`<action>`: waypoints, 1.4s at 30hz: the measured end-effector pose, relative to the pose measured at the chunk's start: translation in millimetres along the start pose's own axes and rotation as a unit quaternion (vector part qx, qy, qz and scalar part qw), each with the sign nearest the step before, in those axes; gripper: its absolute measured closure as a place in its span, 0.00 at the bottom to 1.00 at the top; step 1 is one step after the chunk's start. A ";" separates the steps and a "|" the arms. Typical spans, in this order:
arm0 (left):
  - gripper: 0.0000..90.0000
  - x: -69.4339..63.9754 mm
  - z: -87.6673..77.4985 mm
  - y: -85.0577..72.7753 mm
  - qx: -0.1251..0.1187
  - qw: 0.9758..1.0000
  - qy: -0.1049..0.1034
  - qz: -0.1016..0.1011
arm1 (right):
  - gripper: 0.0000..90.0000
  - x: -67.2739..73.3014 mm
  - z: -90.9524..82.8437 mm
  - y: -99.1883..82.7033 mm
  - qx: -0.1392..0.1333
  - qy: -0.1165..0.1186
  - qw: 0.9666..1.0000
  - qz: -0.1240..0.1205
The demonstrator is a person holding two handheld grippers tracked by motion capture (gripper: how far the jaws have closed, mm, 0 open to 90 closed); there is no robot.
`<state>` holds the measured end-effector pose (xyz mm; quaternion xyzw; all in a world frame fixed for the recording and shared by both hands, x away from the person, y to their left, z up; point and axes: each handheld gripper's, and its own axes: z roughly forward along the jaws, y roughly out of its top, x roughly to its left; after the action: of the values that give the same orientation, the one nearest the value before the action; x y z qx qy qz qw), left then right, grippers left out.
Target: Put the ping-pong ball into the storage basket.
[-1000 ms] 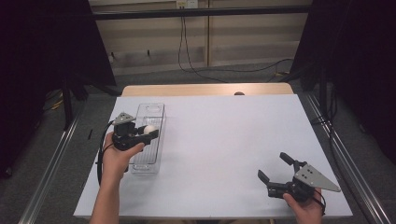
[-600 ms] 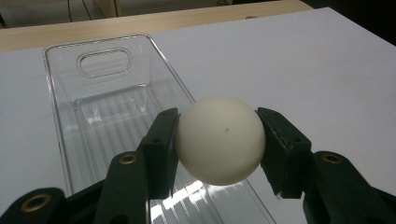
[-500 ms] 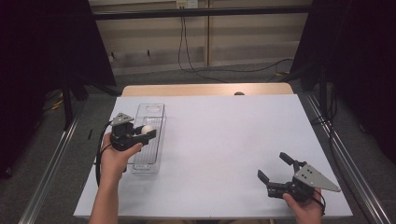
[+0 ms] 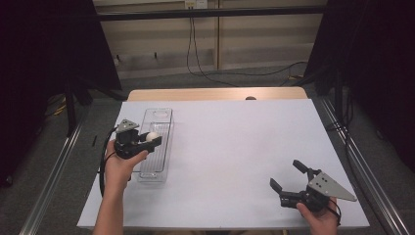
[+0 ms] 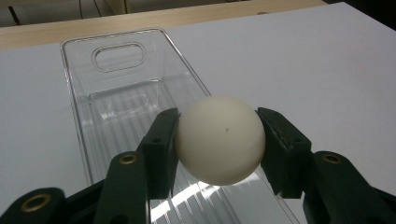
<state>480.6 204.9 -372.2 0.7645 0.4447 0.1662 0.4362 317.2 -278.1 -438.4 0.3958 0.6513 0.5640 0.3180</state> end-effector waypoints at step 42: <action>0.57 6.6 8.2 -10.0 0.016 1.000 0.020 0.000 | 0.02 -0.1 0.1 0.6 -0.002 -0.002 1.000 0.005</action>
<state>484.1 208.4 -385.8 0.7681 0.4557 0.1747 0.4145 317.4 -278.1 -437.9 0.3995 0.6472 0.5661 0.3178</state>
